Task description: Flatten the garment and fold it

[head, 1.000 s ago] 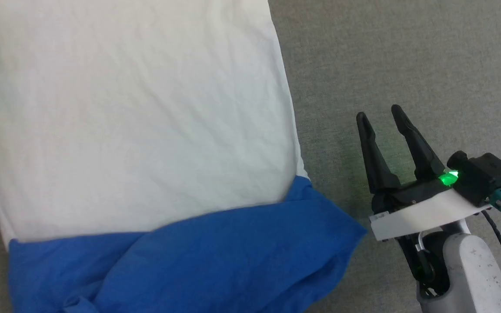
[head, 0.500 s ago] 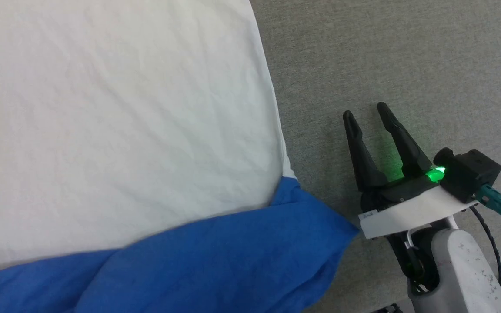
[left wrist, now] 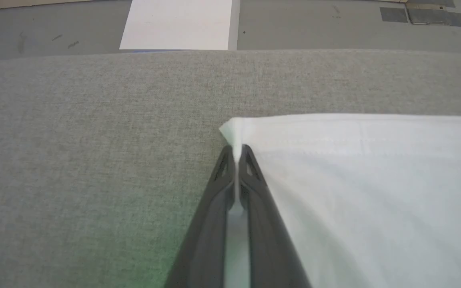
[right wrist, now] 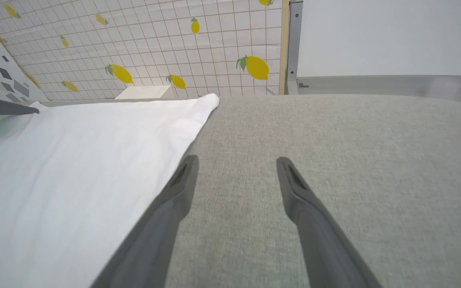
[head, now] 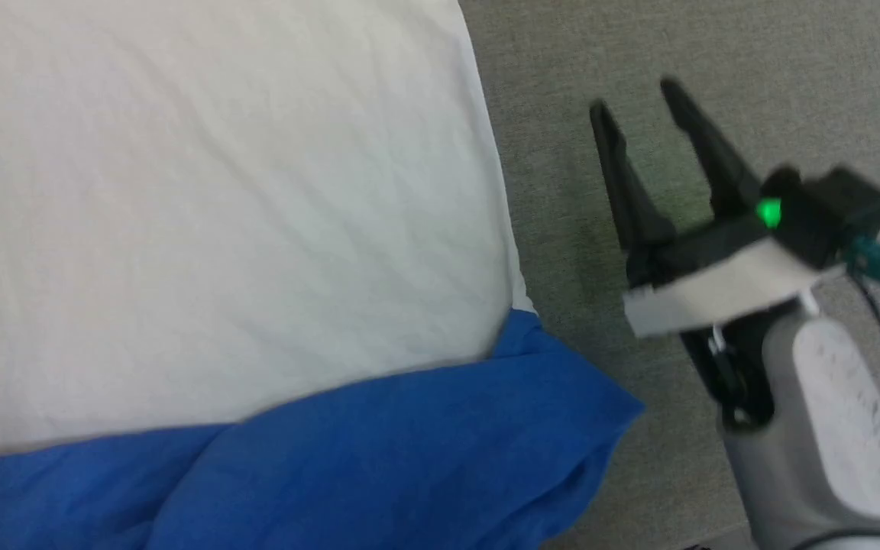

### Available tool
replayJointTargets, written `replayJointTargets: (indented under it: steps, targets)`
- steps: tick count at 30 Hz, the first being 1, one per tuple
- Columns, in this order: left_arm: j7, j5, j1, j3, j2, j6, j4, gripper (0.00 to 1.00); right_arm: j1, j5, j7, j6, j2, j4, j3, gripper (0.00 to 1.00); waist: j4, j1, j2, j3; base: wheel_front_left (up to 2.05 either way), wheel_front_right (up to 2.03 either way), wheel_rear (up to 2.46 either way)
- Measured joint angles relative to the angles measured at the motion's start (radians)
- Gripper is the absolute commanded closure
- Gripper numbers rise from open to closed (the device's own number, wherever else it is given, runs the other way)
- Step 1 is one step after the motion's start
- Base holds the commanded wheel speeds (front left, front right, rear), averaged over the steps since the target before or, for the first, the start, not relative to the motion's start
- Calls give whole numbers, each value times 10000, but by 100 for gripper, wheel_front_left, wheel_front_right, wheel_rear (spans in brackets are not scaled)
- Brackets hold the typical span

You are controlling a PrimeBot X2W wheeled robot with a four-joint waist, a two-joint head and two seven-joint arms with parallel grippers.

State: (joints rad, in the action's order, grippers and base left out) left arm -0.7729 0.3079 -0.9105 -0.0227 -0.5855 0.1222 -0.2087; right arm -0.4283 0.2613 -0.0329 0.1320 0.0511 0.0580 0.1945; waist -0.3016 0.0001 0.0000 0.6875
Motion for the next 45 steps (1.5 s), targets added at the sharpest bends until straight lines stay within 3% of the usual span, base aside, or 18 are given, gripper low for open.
replayJointTargets:
  steps: [5, 15, 20, 26, 27, 29, 31, 34, 39, 45]
  targets:
    - [928, 15, 12, 453, 412, -418, -209, 100, -2330, 44, 742, 0, 0, -861, 82, 0, 317, 0, 0, -287, 0, 0, 0]
    - [2389, 280, -600, 1302, 1620, -943, -723, 100, -6692, 821, 3168, 0, -8, -5705, -257, 0, 1468, 0, 0, -450, 0, 0, 0]
    - [3055, 387, -937, 1749, 2372, -1152, -1198, 100, -7947, 188, 4322, 0, -8, -7877, -717, 0, 2178, 0, 0, -375, 0, 0, 0]
    - [3724, 416, -1339, 2113, 2918, -1398, -1939, 100, -8926, -1356, 5223, 0, -23, -9321, -1563, 0, 2947, 0, 0, -192, 0, 0, 0]
    - [3825, 418, -1407, 2173, 2986, -1440, -2088, 100, -9008, -1682, 5440, 0, -23, -9522, -1808, 5, 3056, 0, 0, -156, 0, 0, 0]
    - [3985, 420, -1493, 2255, 3060, -1534, -2389, 100, -9081, -2245, 5781, 0, -21, -9764, -2165, 46, 3221, 0, 0, -103, 0, 0, 0]
    - [4149, 449, -1568, 2307, 3101, -1616, -2740, 100, -9263, -2729, 6146, 0, -10, -9862, -2380, 62, 3356, 0, 0, -85, 0, 0, 0]
    - [4337, 512, -1698, 2322, 3108, -1733, -3168, 100, -9390, -3043, 6592, 0, -40, -9958, -2466, 100, 3415, 0, 0, -148, 0, 0, 0]
    - [4625, 533, -2018, 2328, 3097, -1839, -3689, 100, -9386, -3076, 6464, 0, -42, -9923, -2527, 100, 3355, -1, 0, -210, 0, 0, 0]
    - [5643, 531, -2119, 2299, 2974, -1923, -4126, 100, -9109, -2127, 4654, 0, -27, -9645, -1804, 100, 3123, 0, 0, -342, 0, 0, 0]
